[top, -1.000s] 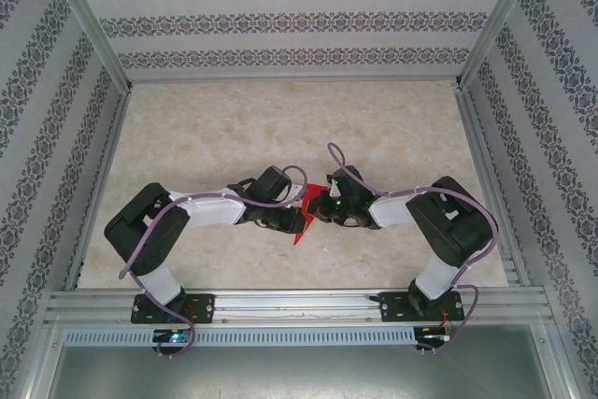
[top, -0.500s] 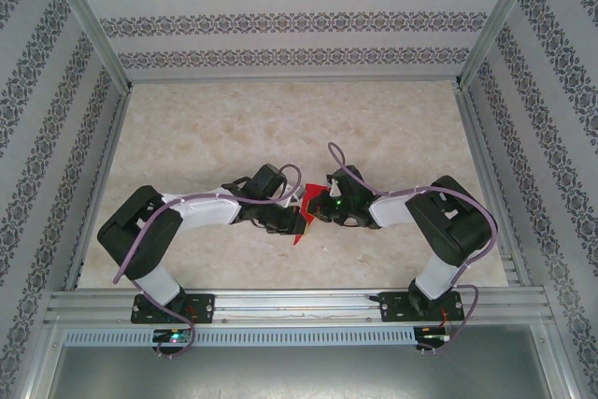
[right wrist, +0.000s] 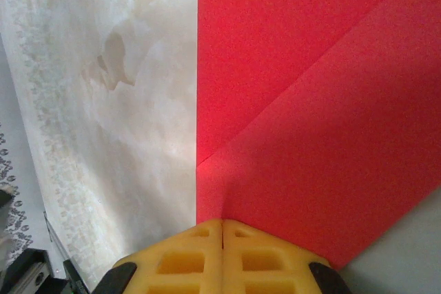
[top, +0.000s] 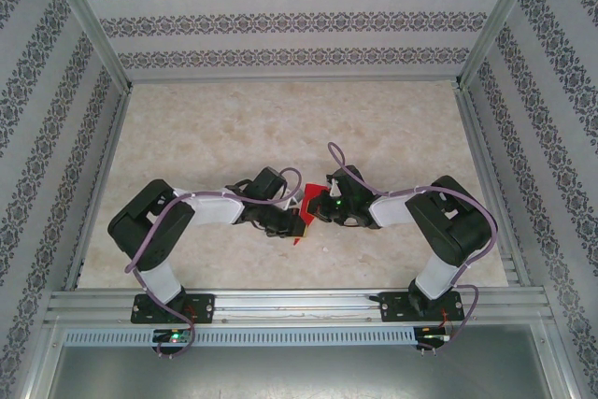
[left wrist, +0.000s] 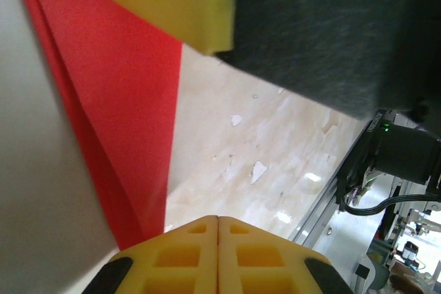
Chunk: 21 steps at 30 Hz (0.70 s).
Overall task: Fold a paper plane with a square sheet of paper (fold left side to right side)
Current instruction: Fold the wing for the fifth time at the center of the table.
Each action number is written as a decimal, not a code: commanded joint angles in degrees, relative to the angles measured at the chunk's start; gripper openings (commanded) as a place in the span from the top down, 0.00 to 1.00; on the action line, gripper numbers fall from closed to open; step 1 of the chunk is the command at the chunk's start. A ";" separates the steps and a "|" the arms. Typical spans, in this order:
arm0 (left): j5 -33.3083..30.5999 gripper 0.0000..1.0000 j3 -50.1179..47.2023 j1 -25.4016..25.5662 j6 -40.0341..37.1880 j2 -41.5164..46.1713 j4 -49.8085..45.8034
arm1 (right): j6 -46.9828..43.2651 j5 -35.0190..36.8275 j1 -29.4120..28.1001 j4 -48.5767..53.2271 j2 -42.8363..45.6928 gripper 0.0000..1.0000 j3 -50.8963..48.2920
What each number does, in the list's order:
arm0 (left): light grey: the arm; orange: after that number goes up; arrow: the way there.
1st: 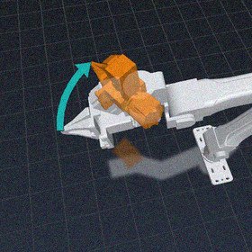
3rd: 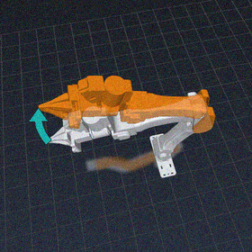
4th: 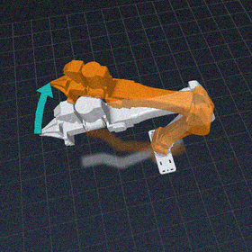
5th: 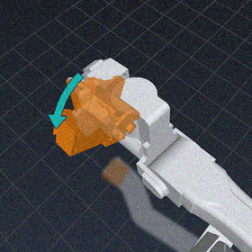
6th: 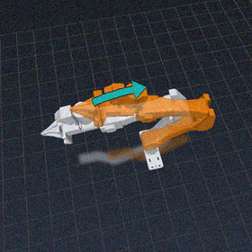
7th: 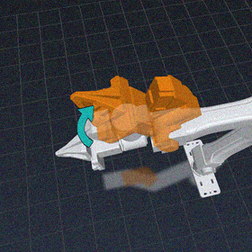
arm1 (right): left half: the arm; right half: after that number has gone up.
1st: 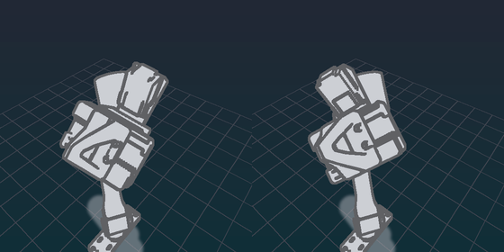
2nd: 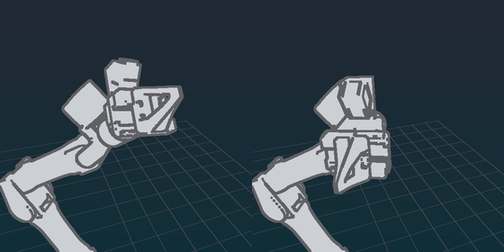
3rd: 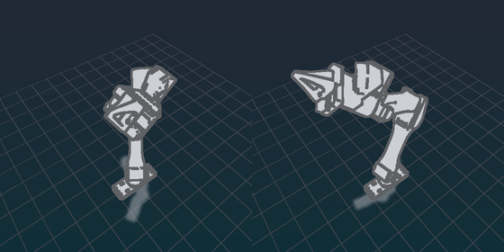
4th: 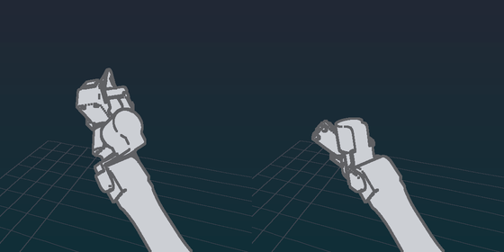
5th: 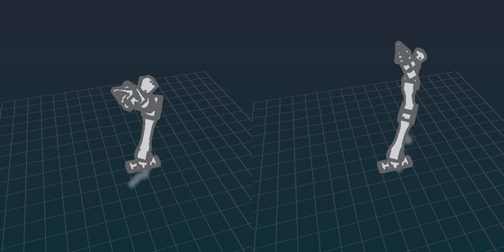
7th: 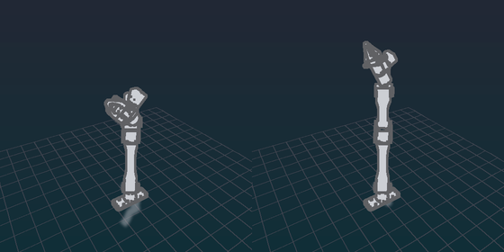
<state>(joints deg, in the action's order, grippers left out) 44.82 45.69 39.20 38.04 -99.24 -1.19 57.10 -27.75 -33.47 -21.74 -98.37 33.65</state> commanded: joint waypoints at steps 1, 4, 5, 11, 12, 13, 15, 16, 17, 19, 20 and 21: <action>0.97 0.94 -1.06 -0.70 0.76 -1.46 1.55 | -1.64 5.44 -0.56 5.06 -6.07 1.00 -1.56; 0.64 0.95 -1.40 -0.70 0.81 -1.65 1.74 | -1.72 5.51 -0.61 5.13 -6.06 1.00 -1.52; 0.41 0.95 -1.52 -0.70 0.81 -1.65 1.87 | -1.78 5.60 -0.55 5.23 -6.13 1.00 -1.57; 0.34 0.95 -2.37 -0.70 0.81 -1.75 1.98 | -1.91 5.69 -0.58 5.61 -6.13 1.00 -1.57; 0.24 0.95 -2.52 -0.66 0.74 -1.66 2.10 | -1.88 5.75 -0.61 5.57 -6.13 1.00 -1.49; 0.05 0.95 -2.76 -0.71 0.83 -1.61 2.14 | -1.99 5.77 -0.65 5.66 -6.13 1.00 -1.48; -0.17 0.95 -3.00 -0.70 0.89 -1.40 2.24 | -1.95 5.77 -0.63 5.74 -6.22 1.00 -1.44; -0.32 0.95 -3.02 -0.70 0.82 -1.23 2.24 | -1.94 5.77 -0.62 5.86 -6.31 1.00 -1.39; -0.36 0.95 -3.15 -0.70 0.87 -1.14 2.20 | -1.97 5.77 -0.62 5.90 -6.31 1.00 -1.39; -0.68 0.95 -3.13 -0.70 0.81 -0.96 2.03 | -2.02 5.77 -0.60 6.00 -6.40 1.00 -1.28; -0.72 0.95 -3.16 -0.70 0.78 -0.89 2.02 | -2.08 5.77 -0.61 6.07 -6.47 1.00 -1.30; -0.77 0.95 -3.28 -0.70 0.80 -0.80 2.04 | -2.16 5.86 -0.63 6.09 -6.48 1.00 -1.30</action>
<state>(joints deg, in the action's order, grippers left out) 44.77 43.46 39.20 38.26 -100.60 0.82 57.06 -27.77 -33.47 -21.71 -98.41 33.65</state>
